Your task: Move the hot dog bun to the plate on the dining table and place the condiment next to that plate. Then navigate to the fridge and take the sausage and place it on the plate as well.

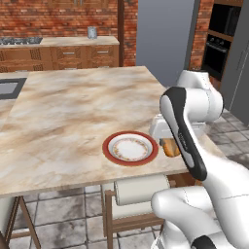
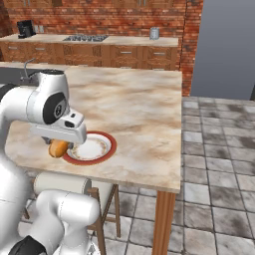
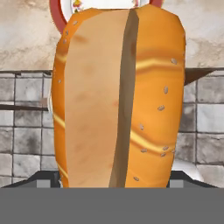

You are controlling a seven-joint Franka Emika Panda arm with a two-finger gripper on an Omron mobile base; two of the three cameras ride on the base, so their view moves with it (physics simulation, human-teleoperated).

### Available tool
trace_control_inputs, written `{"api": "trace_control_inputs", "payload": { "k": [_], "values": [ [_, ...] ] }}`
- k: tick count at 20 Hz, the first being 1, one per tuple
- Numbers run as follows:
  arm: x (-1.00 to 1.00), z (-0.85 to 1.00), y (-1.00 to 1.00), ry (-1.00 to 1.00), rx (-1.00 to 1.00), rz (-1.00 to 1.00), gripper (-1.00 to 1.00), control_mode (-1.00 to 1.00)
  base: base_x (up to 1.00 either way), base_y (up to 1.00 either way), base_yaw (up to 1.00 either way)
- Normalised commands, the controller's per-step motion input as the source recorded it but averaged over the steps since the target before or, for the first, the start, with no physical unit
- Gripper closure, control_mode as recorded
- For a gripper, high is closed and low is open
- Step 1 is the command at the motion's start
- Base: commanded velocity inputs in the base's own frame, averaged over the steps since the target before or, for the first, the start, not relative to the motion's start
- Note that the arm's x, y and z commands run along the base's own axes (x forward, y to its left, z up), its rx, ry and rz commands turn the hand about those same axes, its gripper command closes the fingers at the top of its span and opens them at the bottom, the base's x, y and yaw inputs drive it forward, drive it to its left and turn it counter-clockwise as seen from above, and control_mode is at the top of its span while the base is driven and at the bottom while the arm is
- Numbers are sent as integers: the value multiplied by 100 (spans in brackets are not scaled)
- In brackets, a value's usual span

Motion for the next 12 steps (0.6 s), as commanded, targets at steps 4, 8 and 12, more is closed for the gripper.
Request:
{"api": "trace_control_inputs", "payload": {
  "k": [4,8,12],
  "values": [
    [100,-12,2,6,3,-3,100,-100,0,0,0],
    [87,-38,0,10,1,0,100,-100,0,0,0],
    [77,-52,12,5,0,0,100,-100,0,0,0]
  ]
}}
